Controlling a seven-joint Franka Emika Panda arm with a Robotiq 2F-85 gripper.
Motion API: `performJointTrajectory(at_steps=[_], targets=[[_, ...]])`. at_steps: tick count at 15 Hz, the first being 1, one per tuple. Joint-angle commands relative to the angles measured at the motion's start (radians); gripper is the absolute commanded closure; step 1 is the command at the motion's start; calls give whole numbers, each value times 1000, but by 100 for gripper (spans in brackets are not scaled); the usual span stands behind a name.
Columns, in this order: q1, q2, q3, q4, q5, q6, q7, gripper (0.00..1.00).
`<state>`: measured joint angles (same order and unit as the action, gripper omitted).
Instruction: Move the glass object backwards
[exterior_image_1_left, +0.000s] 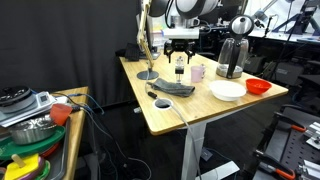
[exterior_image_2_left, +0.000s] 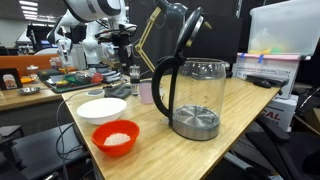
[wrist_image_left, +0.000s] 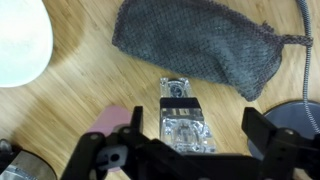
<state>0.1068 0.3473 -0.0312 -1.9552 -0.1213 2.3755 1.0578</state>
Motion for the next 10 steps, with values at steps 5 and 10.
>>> performJointTrajectory(at_steps=[5,10], targets=[[16,-180,42,-127,60,38,-87,0],[15,-274,86,-162,133,9,-152,0]])
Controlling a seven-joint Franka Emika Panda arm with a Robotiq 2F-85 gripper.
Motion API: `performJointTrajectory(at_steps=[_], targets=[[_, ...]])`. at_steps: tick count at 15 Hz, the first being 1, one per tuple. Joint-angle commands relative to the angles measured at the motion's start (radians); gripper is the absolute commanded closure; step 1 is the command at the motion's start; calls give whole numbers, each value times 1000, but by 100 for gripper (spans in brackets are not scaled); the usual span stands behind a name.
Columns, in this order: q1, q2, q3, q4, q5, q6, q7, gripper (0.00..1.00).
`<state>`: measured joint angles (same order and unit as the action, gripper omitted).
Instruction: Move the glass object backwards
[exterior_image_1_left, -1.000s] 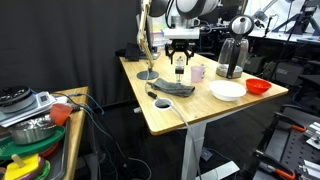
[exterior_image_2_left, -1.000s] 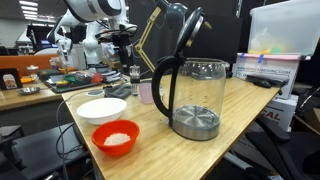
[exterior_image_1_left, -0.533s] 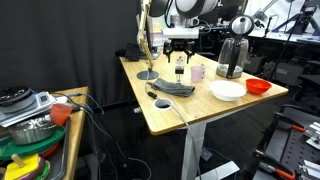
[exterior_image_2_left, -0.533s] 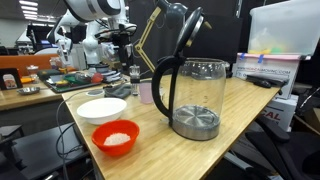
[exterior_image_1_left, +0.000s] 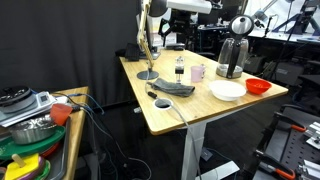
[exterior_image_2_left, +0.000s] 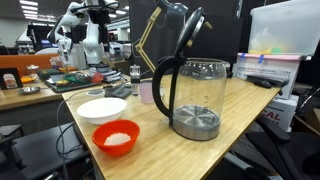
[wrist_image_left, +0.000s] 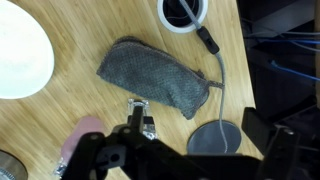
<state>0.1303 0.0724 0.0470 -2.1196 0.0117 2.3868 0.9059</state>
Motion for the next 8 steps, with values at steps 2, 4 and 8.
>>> performJointTrajectory(at_steps=[2,4,8], targets=[[-15,-9,7,-20,0,1,-11,0],[-15,0,6,-20,1,4,-16,0],[-15,0,6,-20,1,5,-16,0]])
